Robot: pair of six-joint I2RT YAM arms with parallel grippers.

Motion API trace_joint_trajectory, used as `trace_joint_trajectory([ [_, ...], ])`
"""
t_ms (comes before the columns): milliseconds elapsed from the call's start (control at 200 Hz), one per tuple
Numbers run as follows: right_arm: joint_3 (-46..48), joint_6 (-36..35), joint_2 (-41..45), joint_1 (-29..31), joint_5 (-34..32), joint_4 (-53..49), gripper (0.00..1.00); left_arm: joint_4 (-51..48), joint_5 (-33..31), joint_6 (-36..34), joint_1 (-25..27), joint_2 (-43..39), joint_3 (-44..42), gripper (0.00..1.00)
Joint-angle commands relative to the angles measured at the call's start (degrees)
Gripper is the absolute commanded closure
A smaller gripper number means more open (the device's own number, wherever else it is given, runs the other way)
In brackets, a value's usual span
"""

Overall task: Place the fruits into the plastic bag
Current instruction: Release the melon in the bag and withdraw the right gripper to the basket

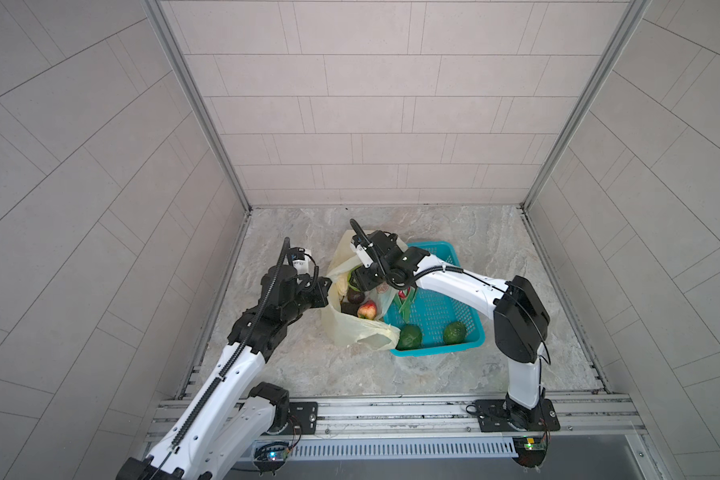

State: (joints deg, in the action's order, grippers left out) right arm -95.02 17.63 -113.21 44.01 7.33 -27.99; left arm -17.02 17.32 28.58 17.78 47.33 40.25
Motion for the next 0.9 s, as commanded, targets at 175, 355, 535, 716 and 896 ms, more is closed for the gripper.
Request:
trace_joint_trajectory([
  [175, -7.82, -0.65, -4.07, -2.25, -6.19, -9.3, 0.28, -0.13, -1.66, 1.23, 0.33, 1.62, 2.13, 1.0],
  [355, -7.73, -0.82, -2.39, -2.26, -4.0, -9.89, 0.15, 0.32, -1.79, 1.39, 0.46, 2.72, 2.52, 1.0],
  [535, -6.85, -1.2, 1.57, -2.34, 0.85, -9.79, 0.12, 0.89, -2.01, 1.48, 0.61, 3.32, 2.45, 1.0],
  [716, -1.85, -0.32, 9.16, -2.35, 6.99, -6.61, 0.13, 1.67, -2.16, 1.59, 0.74, 3.98, 2.12, 1.0],
  [896, 8.37, 0.93, 19.28, -2.35, 14.22, 1.64, 0.14, 2.29, -2.04, 1.64, 0.9, 4.57, 2.2, 1.0],
])
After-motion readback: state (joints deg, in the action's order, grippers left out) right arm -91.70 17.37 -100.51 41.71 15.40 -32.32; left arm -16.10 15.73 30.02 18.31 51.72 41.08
